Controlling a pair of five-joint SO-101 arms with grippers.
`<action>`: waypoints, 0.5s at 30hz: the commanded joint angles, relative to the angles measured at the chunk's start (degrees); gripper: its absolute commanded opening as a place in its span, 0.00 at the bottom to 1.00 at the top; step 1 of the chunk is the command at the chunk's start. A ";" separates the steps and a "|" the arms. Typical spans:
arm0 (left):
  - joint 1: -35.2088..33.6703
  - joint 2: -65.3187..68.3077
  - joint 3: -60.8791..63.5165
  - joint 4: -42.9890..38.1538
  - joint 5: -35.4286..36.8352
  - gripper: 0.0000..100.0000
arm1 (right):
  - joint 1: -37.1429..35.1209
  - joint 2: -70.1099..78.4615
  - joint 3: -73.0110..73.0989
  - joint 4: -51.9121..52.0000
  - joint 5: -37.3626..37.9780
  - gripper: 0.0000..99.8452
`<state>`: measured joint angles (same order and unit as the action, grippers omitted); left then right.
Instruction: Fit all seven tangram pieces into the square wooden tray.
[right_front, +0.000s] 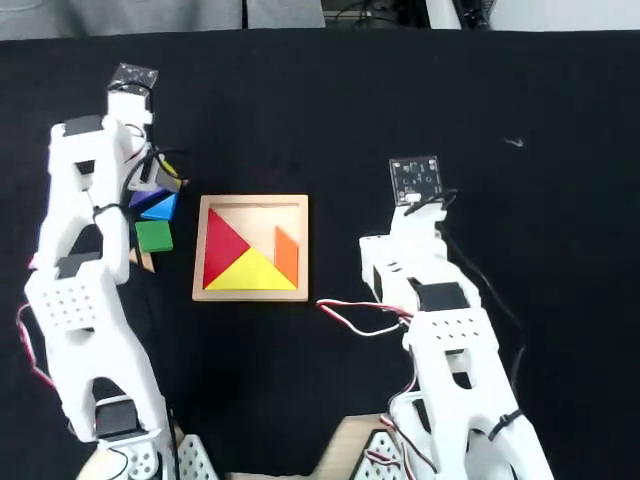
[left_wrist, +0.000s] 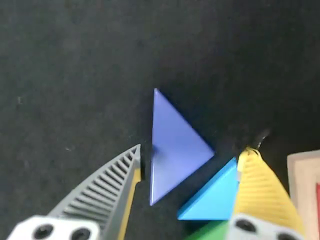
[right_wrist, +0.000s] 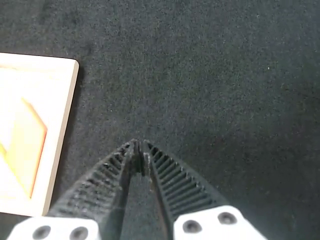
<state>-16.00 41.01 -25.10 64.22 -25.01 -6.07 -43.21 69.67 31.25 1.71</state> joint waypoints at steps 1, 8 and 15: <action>0.84 0.35 -4.70 -0.70 0.70 0.30 | 0.62 -1.63 -0.66 -1.05 0.62 0.02; 3.03 -1.67 -3.82 2.73 0.62 0.29 | 0.62 -1.63 -0.66 -1.05 0.62 0.02; 3.03 1.14 -5.41 2.20 0.44 0.29 | 0.62 -1.63 -0.66 -1.05 0.62 0.02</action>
<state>-13.45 42.42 -26.42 66.51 -24.75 -6.07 -43.21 69.67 31.25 1.71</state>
